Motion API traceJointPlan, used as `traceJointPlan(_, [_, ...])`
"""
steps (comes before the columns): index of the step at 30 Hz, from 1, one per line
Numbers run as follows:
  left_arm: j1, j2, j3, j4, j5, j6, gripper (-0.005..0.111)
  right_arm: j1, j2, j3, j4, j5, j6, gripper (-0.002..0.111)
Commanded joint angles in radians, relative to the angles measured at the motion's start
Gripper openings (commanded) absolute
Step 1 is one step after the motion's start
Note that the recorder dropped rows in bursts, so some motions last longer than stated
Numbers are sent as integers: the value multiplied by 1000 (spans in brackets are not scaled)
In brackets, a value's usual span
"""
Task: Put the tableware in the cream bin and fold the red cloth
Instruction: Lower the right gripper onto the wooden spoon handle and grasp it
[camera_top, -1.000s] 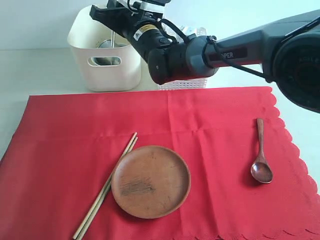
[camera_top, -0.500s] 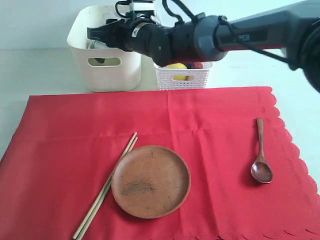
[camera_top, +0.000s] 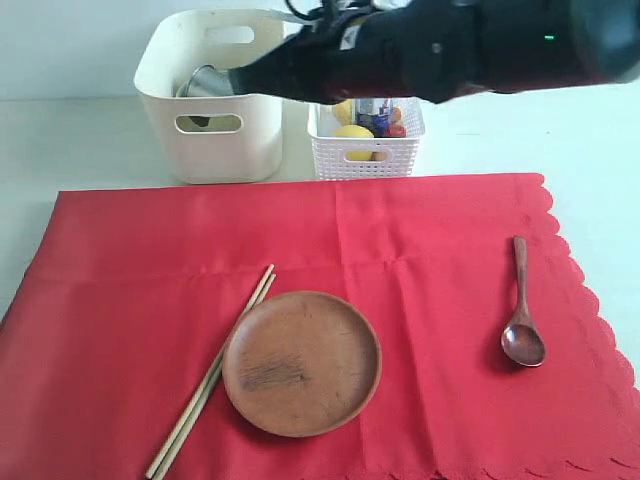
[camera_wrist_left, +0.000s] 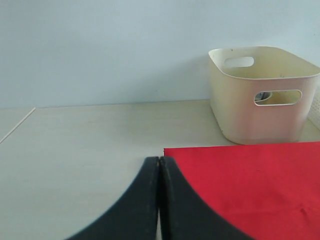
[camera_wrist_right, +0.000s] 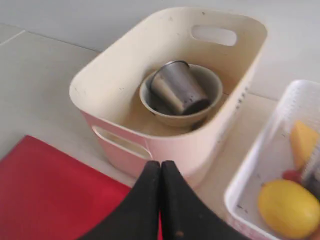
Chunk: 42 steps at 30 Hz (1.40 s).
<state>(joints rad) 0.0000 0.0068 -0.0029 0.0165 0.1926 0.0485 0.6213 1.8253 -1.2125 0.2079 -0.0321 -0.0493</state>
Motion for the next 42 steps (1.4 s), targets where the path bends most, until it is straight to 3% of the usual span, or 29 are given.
traceJointPlan(1, [0,-7,3,-5,0,-1,1,-56,-171,197,-8,-16,-12,0])
traceJointPlan(11, [0,-7,3,-5,0,-1,1,-113,-410,528,-9,144,-55,3])
traceJointPlan(17, [0,-7,3,-5,0,-1,1,-116,-410,620,-19,146,-35,35])
traceJointPlan(21, [0,-7,3,-5,0,-1,1,-176,-410,637,-93,135,-34,58])
traceJointPlan(24, [0,-7,3,-5,0,-1,1,-238,-398,637,-99,156,-37,66])
traceJointPlan(32, [0,-7,3,-5,0,-1,1,-342,-274,637,-138,166,-36,61])
traceJointPlan(42, [0,-7,3,-5,0,-1,1,-357,-75,637,-140,82,-34,58])
